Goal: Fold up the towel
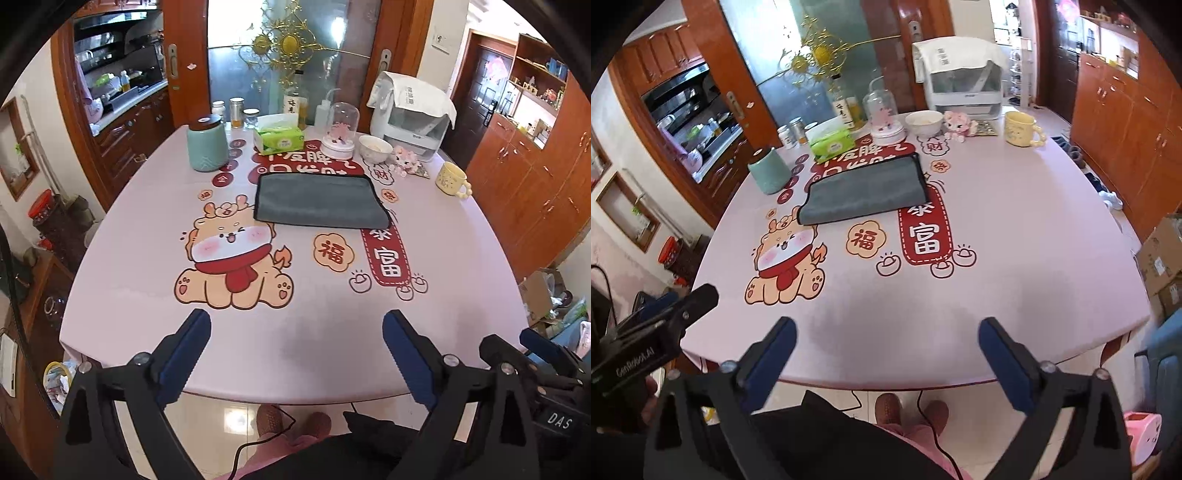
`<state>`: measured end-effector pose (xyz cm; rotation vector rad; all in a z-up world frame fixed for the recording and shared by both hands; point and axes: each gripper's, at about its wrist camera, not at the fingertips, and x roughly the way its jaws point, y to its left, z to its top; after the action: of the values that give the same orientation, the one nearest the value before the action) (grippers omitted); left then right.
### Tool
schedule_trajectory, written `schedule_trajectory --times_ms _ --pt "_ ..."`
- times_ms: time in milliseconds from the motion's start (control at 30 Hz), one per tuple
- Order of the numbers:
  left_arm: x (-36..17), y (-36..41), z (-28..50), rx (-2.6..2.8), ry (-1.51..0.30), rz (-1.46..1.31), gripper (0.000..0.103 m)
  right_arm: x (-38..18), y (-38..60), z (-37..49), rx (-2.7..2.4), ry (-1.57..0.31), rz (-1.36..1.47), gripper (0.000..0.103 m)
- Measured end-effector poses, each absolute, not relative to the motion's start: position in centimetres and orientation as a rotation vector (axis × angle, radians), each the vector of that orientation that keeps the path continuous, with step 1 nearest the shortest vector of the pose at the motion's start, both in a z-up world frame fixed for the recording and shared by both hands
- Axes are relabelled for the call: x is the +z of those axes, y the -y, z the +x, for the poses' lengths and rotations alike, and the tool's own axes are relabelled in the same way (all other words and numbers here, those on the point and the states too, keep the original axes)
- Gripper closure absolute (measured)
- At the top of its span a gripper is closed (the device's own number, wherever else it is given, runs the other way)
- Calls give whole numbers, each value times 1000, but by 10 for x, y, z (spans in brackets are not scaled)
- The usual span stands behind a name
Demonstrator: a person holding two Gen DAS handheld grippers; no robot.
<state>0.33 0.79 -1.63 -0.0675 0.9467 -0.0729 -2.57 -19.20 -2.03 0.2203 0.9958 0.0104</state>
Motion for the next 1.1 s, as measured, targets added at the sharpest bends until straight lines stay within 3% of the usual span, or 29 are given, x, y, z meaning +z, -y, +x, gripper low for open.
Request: schedule_trajectory --times_ms 100,1100 --pt "-12 -9 0 -56 -920 -60 0 -21 190 -28 19 -987 220 0" --pt "5 -4 -3 41 -809 24 0 -6 169 -27 31 -910 127 0"
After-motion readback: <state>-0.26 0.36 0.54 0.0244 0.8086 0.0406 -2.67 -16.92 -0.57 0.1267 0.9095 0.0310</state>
